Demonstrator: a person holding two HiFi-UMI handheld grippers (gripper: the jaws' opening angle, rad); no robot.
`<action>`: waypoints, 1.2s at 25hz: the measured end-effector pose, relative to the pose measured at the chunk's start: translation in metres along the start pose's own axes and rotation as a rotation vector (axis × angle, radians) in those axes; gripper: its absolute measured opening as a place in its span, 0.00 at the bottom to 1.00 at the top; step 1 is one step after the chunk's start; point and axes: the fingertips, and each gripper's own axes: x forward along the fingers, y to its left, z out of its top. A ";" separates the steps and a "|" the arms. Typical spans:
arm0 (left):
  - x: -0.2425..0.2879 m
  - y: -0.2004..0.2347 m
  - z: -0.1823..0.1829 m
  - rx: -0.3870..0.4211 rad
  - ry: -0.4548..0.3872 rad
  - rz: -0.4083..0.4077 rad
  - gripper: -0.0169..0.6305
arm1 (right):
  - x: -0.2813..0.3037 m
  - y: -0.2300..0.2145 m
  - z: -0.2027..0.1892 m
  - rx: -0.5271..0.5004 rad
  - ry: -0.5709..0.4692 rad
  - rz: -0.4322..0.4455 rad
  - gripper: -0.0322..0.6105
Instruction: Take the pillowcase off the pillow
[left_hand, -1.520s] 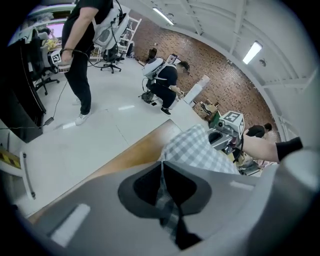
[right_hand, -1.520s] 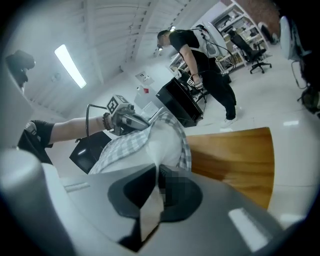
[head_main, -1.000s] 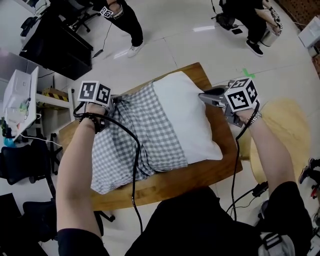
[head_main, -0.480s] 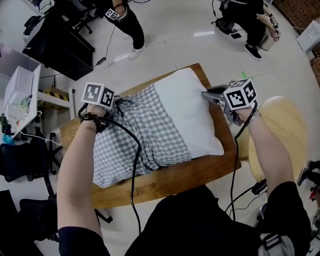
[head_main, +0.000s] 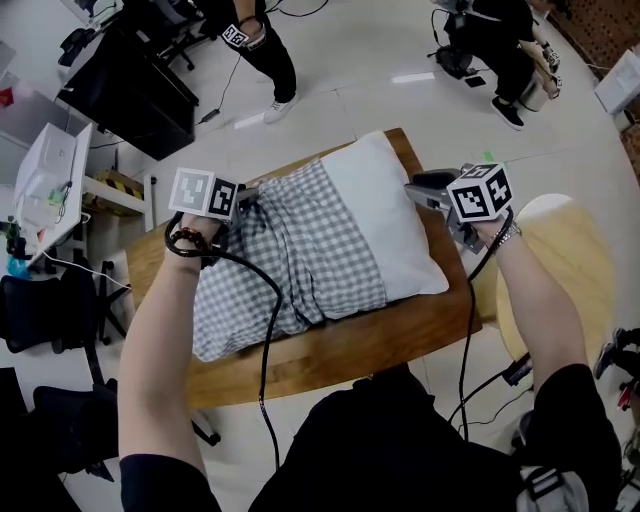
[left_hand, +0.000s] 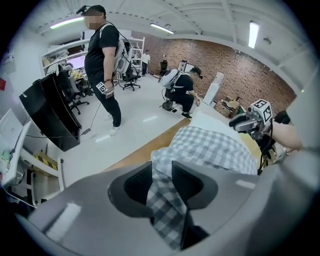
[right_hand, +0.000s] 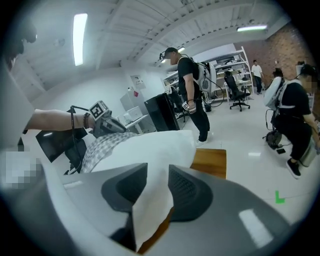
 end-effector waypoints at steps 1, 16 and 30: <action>-0.004 -0.005 -0.006 0.005 -0.011 0.003 0.22 | -0.002 0.006 -0.006 -0.012 0.000 -0.002 0.26; -0.092 -0.121 -0.086 0.079 -0.204 0.003 0.28 | -0.044 0.107 -0.086 -0.236 0.054 -0.029 0.33; -0.095 -0.178 -0.196 0.004 -0.292 0.029 0.31 | -0.043 0.150 -0.146 -0.476 0.100 -0.144 0.37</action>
